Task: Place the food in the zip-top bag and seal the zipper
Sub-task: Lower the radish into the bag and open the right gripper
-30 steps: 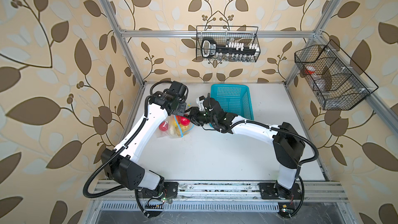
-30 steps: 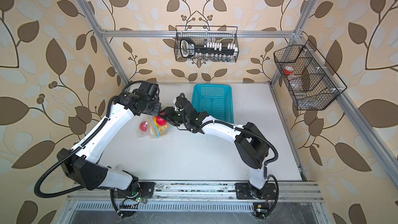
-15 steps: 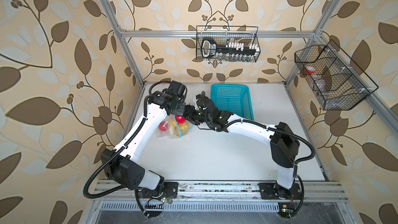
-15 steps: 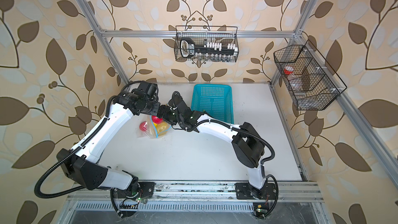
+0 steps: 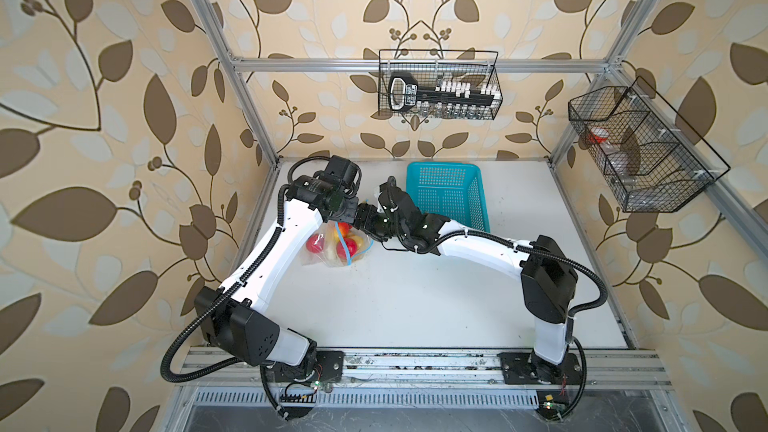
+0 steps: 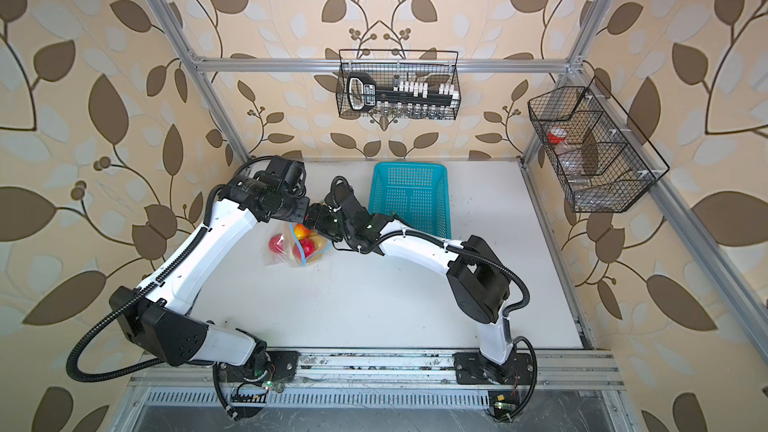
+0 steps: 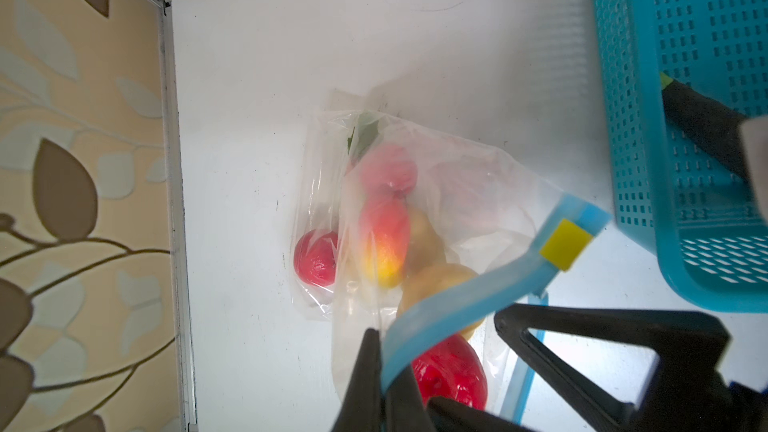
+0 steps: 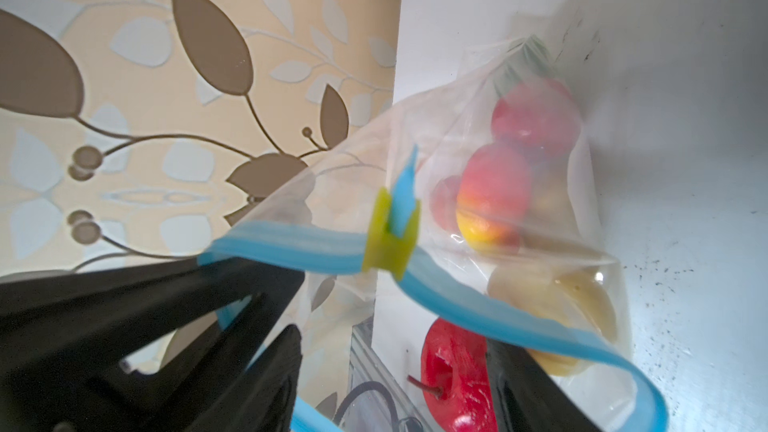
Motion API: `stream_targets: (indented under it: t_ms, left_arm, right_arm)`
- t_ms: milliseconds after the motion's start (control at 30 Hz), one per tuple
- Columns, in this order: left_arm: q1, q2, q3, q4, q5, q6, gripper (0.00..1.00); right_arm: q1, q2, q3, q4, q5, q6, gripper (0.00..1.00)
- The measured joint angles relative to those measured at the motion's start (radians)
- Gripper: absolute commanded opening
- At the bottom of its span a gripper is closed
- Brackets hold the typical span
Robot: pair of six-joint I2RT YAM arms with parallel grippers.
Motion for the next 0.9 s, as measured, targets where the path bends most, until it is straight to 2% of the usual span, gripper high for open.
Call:
stream_targets:
  t_ms: [567, 900]
  left_arm:
    - [0.004, 0.0, 0.0, 0.0, 0.0, 0.0, 0.0]
    - [0.01, 0.0, 0.0, 0.0, 0.0, 0.0, 0.0]
  right_arm:
    - [0.0, -0.162, -0.095, -0.043, 0.081, -0.058, 0.7]
    - [-0.008, -0.259, -0.097, -0.124, 0.163, -0.15, 0.86]
